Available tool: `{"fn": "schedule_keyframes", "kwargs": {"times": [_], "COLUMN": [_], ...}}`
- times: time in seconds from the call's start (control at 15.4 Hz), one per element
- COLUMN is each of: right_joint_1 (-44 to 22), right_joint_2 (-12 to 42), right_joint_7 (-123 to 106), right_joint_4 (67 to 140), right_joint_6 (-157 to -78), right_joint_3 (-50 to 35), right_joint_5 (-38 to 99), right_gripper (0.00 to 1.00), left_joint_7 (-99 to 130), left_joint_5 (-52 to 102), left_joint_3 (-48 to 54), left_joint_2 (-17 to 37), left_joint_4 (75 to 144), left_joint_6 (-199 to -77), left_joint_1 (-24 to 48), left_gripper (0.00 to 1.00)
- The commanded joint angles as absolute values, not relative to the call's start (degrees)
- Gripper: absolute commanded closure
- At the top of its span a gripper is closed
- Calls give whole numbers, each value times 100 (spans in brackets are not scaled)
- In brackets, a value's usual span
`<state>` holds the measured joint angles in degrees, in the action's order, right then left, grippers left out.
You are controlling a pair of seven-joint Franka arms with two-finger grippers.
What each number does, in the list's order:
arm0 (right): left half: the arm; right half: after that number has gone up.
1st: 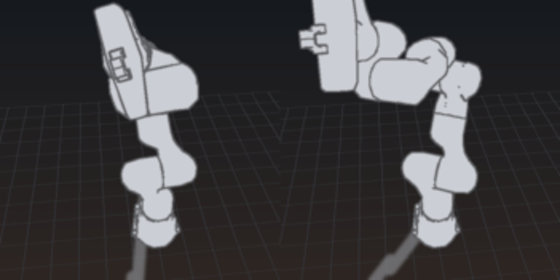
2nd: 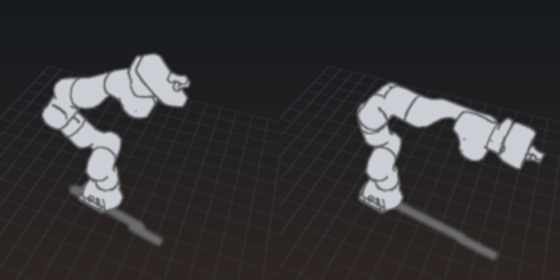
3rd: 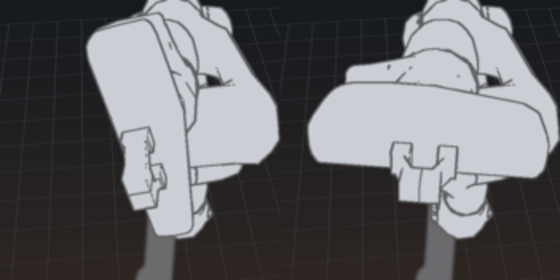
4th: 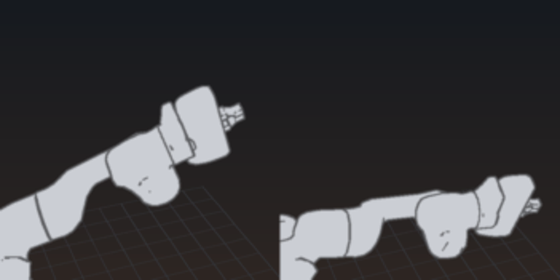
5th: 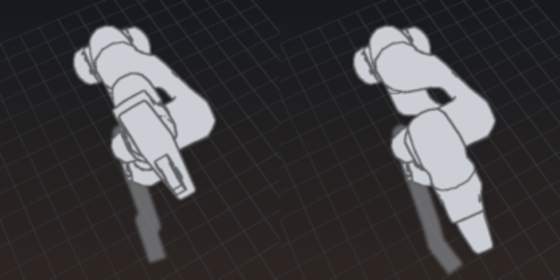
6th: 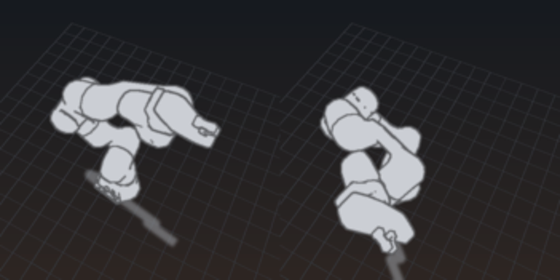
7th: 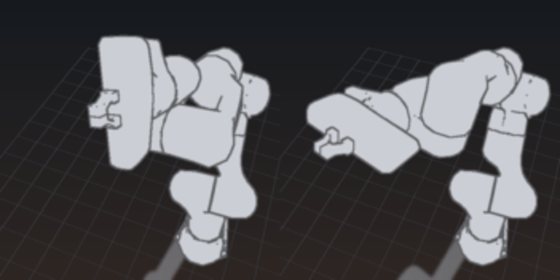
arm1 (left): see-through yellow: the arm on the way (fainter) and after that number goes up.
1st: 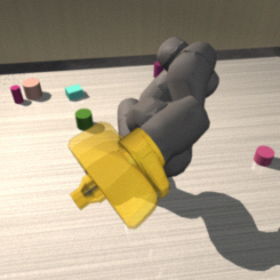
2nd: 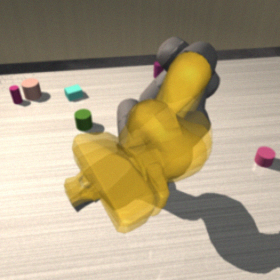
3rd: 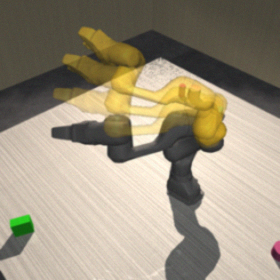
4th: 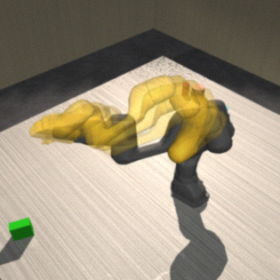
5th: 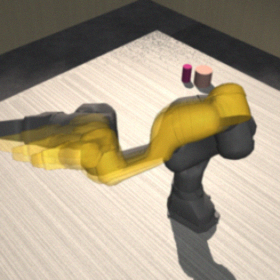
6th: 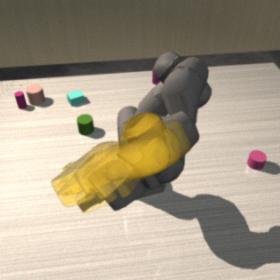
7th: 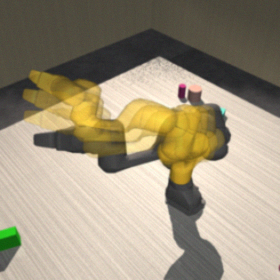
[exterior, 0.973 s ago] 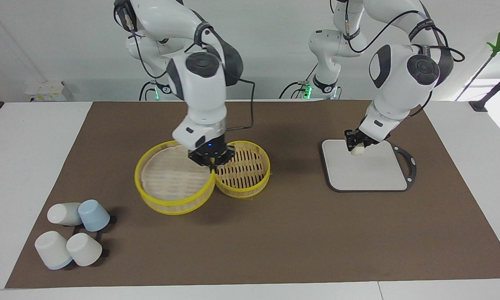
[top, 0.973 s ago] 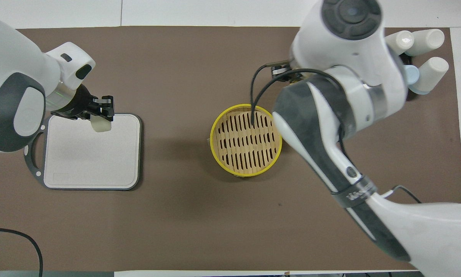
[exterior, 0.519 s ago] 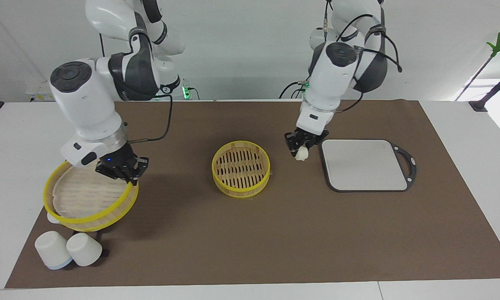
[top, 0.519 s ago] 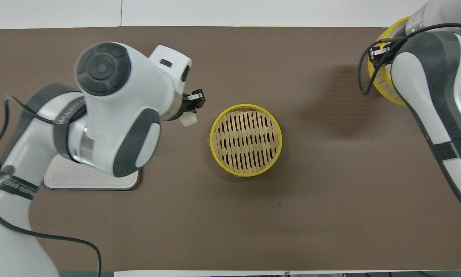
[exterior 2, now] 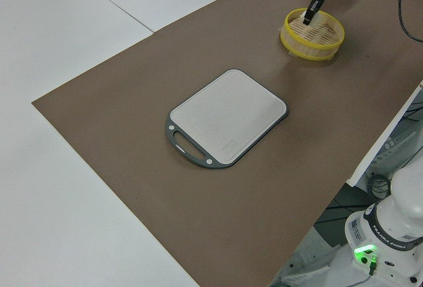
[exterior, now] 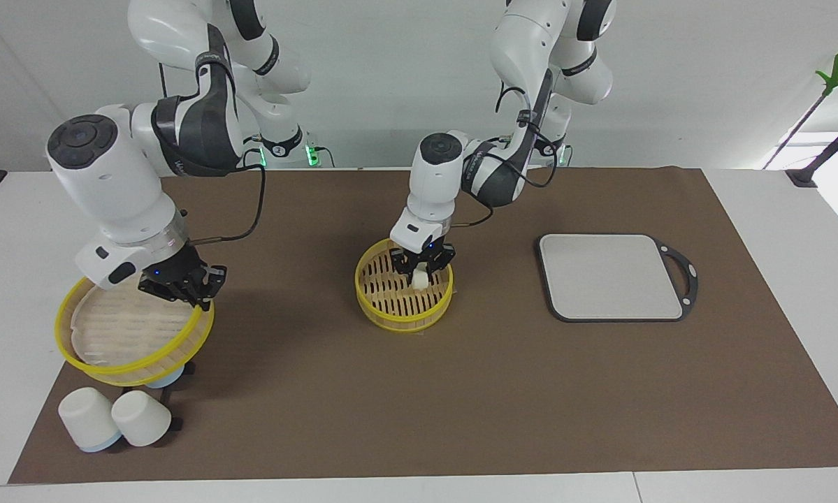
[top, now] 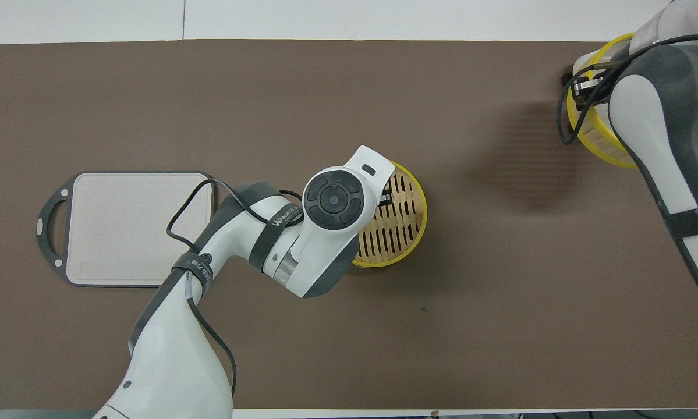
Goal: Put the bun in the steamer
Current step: 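Release the bun into the steamer while the right gripper brings the lid back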
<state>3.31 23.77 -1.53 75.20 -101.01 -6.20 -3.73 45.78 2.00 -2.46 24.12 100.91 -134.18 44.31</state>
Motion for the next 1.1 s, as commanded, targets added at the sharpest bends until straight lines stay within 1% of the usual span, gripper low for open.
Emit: {"fn": "schedule_keyframes", "kwargs": {"times": [0.0,0.06,0.13,0.39,0.52,0.71,0.84,1.04], "right_joint_1": [378,378,378,369,195,-508,-956,-2071], "right_joint_2": [2162,2162,2162,2162,2162,2162,2162,2214], "right_joint_7": [-141,-141,-149,-106,462,1579,2299,3846], "right_joint_4": [7805,7805,7805,7805,7778,7761,7761,7770], "right_joint_6": [-10134,-10134,-10134,-10143,-10143,-10352,-10380,-10485], "right_joint_3": [-650,-650,-650,-650,-685,-651,-642,-659], "right_joint_5": [-343,-343,-343,-151,-35,-123,-202,-640], "right_gripper": [100,100,100,100,100,100,100,100], "left_joint_7": [4579,4597,4631,4992,4949,4739,4107,2432], "left_joint_5": [62,62,70,79,123,176,167,167], "left_joint_3": [-352,-352,-352,-343,-360,-386,-413,-422], "left_joint_2": [2461,2461,2461,2339,1980,1259,846,300], "left_joint_4": [10090,10099,10090,10142,10143,10090,10081,10020], "left_joint_6": [-13570,-13570,-13544,-13456,-13028,-11843,-11139,-10189], "left_joint_1": [4544,4544,4544,4518,4326,3623,2939,1893], "left_gripper": [43,18,0,0,0,0,0,0]}}
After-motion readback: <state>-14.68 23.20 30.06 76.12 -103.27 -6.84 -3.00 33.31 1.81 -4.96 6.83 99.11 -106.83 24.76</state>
